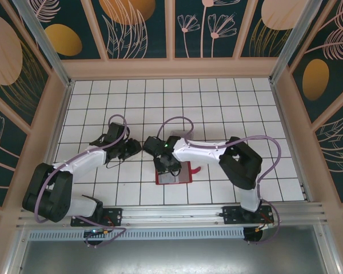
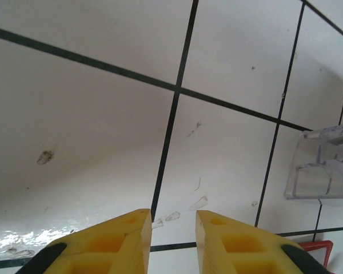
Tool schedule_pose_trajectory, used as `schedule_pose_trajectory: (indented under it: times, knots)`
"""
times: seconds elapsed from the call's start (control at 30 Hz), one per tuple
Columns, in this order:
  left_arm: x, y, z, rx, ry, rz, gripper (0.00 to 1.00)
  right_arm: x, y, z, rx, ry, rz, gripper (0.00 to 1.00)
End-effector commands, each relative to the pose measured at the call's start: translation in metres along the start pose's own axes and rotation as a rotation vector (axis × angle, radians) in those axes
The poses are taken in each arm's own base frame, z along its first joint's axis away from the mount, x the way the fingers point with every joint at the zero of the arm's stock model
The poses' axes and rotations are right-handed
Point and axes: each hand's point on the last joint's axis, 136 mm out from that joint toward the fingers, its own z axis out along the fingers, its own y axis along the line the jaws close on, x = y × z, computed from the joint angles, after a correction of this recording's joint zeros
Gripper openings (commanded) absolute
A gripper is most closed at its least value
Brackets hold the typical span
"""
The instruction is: Take the credit cards out of the card holder
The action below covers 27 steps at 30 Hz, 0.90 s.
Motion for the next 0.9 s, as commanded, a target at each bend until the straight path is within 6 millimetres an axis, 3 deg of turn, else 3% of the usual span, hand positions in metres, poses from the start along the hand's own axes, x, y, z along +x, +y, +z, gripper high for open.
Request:
schedule_pose_trajectory:
  times: [0.0, 0.43, 0.73, 0.87]
  knots:
    - [0.002, 0.0, -0.002, 0.016, 0.001, 0.014, 0.28, 0.003, -0.005, 0.002, 0.065, -0.001, 0.019, 0.4]
    - [0.004, -0.003, -0.001, 0.032, 0.015, 0.018, 0.28, 0.019, -0.018, 0.021, 0.142, 0.055, 0.025, 0.44]
    - [0.007, -0.018, -0.006, 0.099, 0.053, 0.03, 0.28, 0.019, -0.019, 0.022, 0.144, 0.051, 0.033, 0.24]
    - [0.019, -0.034, -0.007, 0.177, 0.124, 0.041, 0.28, 0.012, -0.015, 0.012, 0.12, 0.018, 0.05, 0.16]
